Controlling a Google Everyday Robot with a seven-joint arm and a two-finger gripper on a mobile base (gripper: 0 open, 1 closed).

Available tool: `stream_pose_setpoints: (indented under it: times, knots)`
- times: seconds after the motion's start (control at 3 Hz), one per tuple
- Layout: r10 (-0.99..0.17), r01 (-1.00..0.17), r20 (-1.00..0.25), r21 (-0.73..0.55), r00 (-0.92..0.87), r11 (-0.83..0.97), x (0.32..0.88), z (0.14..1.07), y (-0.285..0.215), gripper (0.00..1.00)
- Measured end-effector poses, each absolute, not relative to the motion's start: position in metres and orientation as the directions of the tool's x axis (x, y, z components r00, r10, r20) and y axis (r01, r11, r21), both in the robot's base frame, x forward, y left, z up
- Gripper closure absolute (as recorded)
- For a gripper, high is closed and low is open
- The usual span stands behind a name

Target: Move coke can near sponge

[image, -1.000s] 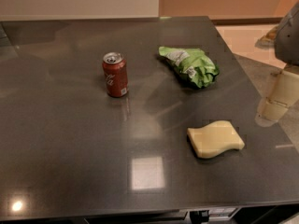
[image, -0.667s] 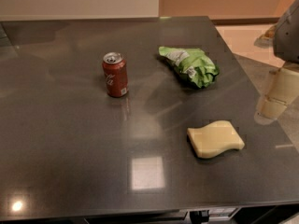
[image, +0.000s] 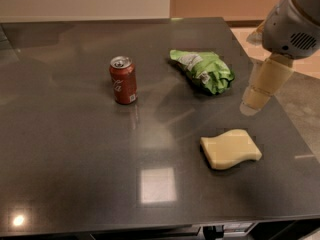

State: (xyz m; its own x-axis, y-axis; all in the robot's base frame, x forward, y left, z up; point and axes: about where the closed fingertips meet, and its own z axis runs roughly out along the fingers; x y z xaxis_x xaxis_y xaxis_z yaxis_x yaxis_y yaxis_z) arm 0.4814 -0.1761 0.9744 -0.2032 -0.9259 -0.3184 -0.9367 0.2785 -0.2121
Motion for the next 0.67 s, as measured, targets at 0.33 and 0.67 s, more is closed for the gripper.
stream_pose_setpoints:
  times: [0.33,0.67]
  knots:
    - [-0.908,-0.934,-0.375,-0.218,-0.188,0.283,0.503,0.974,-0.142,0.00]
    - [-0.889,-0.928,-0.422,-0.229,-0.178,0.294,0.530,0.971,-0.104,0.00]
